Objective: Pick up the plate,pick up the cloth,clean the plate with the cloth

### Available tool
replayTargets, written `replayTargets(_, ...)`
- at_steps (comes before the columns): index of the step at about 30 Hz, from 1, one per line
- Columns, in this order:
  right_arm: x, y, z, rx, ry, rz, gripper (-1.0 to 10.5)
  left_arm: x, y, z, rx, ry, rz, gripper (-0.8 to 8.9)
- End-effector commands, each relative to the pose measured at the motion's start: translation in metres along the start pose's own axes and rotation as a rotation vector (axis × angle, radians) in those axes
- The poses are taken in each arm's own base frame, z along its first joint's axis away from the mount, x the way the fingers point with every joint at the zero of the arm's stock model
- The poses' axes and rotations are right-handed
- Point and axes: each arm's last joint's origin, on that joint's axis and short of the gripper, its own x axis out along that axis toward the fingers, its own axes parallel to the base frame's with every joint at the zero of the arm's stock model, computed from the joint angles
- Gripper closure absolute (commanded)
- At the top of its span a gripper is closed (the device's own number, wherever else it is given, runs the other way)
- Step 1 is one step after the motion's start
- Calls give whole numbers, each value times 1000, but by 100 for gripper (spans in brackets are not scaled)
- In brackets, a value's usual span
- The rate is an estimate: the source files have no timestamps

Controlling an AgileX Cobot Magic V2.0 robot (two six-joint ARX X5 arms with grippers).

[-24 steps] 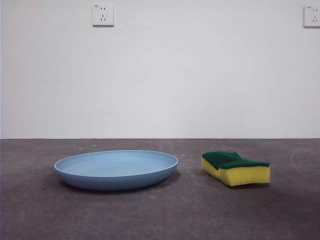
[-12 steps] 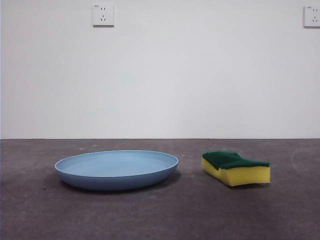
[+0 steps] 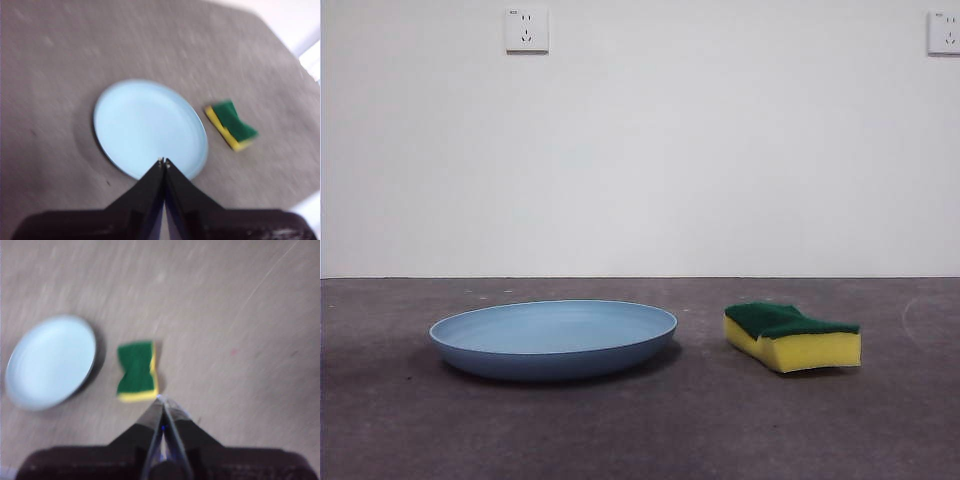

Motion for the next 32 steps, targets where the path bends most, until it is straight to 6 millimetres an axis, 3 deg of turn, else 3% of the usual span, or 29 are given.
replayTargets(1,15,-2,8,-36,101,44,921,7,1,12,12,91,-19,815)
replayTargets(3,26,-4,11,-25,152,77,787,11,2,19,4,129,-16,803)
replayTargets(6,44,-8,14,3,223,100,507,19,6,26,-10,144,-12,417)
replayTargets(7,46,-8,14,6,232,99,479,21,6,28,-14,137,-14,392)
replayTargets(13,47,-9,15,8,235,101,474,41,14,39,-39,108,-20,406)
replayTargets(17,47,-9,15,12,236,100,474,85,31,47,-76,213,46,406)
replayTargets(24,47,-9,15,19,236,99,474,145,50,54,-65,370,134,407)
replayTargets(32,47,-9,15,19,236,99,474,197,64,46,-35,430,206,408)
